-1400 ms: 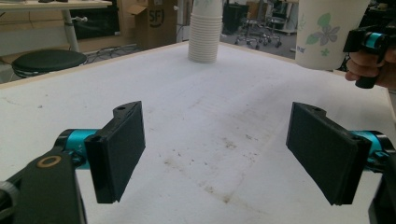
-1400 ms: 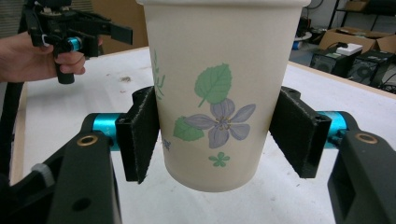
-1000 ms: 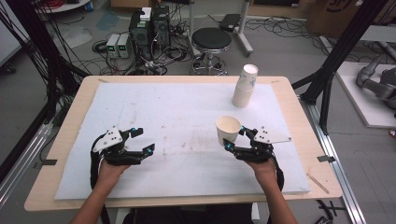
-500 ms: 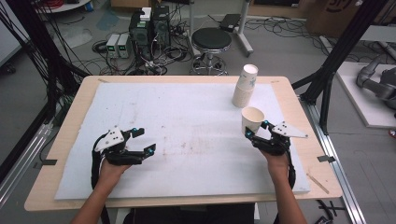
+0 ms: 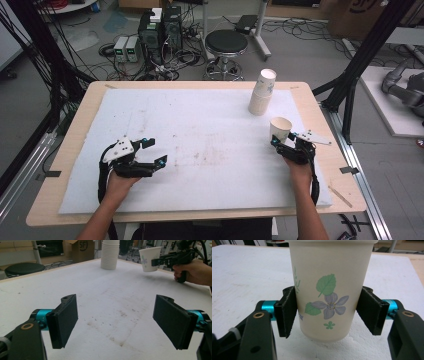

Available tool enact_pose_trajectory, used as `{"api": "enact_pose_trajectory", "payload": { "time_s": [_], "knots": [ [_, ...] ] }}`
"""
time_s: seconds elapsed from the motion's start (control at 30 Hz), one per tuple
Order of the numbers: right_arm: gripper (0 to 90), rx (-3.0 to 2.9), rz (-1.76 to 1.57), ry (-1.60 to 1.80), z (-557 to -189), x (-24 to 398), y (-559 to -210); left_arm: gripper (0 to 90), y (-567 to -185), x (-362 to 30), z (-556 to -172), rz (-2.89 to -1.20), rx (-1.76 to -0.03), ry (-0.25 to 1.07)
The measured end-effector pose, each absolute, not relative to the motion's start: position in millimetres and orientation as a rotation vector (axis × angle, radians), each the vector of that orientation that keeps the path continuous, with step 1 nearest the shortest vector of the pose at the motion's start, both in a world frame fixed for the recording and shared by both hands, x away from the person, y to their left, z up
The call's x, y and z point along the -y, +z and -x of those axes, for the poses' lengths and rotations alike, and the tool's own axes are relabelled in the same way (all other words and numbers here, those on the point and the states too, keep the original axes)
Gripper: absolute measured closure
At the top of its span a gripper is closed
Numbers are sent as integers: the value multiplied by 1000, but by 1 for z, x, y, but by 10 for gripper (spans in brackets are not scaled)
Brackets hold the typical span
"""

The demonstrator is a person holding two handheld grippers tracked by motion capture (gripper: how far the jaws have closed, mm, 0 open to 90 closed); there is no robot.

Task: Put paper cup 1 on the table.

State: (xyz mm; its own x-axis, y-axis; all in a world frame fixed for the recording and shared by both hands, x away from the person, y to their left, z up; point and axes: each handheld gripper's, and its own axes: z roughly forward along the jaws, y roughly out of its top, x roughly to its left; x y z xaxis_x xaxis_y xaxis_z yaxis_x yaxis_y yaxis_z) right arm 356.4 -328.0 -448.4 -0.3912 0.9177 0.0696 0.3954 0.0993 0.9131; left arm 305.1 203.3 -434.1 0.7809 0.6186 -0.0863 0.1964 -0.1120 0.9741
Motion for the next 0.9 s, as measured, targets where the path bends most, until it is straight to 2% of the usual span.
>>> {"api": "enact_pose_trajectory", "payload": {
  "time_s": [0.6,0.7,0.73,0.9],
  "knots": [
    [348,-2006,-1308,1012,-355,322,-449,207,-435,-204,-306,-1683,-659,393],
    [301,-2032,-1291,1013,-353,323,-449,208,-435,-204,-306,-1685,-660,388],
    [201,-2015,-1303,1016,-351,323,-449,208,-436,-204,-307,-1684,-665,381],
    [197,-2019,-1331,1056,-344,326,-446,207,-436,-205,-308,-1677,-674,377]
  ]
}}
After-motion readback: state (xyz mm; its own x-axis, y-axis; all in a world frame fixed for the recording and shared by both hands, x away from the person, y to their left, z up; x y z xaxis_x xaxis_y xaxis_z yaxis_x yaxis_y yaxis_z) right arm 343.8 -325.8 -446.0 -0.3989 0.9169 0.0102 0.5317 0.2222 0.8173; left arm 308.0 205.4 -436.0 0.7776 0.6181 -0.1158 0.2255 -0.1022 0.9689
